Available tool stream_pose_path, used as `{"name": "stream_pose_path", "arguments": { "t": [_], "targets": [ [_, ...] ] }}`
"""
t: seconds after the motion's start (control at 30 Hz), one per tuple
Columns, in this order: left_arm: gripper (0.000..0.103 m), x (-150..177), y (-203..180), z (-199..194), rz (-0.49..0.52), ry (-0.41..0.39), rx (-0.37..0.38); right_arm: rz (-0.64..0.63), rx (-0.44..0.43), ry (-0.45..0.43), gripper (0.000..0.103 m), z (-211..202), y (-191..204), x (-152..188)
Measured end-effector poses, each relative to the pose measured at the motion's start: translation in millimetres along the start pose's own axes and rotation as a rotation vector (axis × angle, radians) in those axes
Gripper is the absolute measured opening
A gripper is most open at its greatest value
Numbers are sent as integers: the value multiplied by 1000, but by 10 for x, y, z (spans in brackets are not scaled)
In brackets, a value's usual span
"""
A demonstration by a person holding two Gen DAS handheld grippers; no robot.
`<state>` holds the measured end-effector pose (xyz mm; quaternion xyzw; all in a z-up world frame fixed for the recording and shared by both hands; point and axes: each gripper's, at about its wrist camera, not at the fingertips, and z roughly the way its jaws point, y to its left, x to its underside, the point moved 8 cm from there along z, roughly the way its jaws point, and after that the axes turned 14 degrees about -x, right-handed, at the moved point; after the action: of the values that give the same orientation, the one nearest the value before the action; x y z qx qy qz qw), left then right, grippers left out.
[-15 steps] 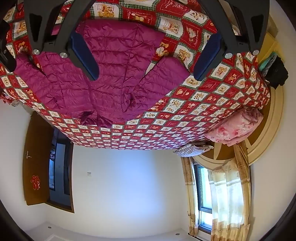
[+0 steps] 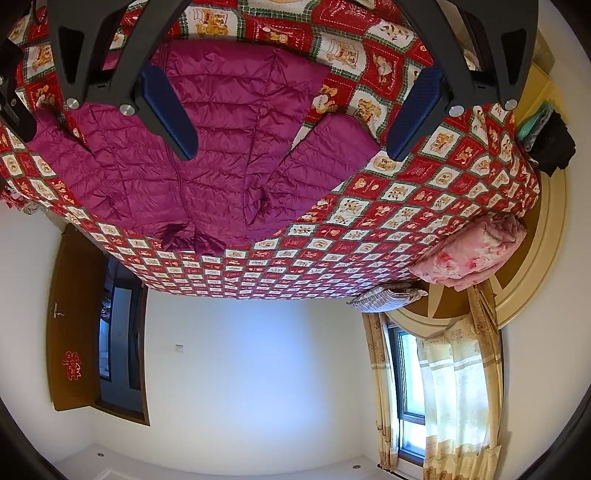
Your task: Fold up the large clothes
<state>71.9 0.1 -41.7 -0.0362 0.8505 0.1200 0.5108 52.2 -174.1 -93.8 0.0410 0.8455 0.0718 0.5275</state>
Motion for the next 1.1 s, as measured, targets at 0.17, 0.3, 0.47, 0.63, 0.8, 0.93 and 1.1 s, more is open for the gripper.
{"name": "stream_pose_path", "arguments": {
  "t": [0.17,0.3,0.47,0.63,0.8,0.93,1.1],
  "targets": [
    [102,-4,5,-9,4,1,-2,1,-1,1,103,3,-10,-14],
    [102,4,-4,-5,3,2,1,2,0,3,103,16,-11,-12],
    [102,2,-2,-9,6,2,-2,4,-2,7,103,21,-14,-7],
    [102,2,-5,-8,5,1,-2,11,-4,11,103,32,-9,16],
    [102,-1,-9,-8,4,1,-2,16,-8,14,103,35,-17,17],
    [102,8,-19,-4,10,7,1,26,-14,21,103,44,-26,32],
    [102,84,-72,35,29,22,10,25,-14,21,103,50,-29,26]
  ]
}}
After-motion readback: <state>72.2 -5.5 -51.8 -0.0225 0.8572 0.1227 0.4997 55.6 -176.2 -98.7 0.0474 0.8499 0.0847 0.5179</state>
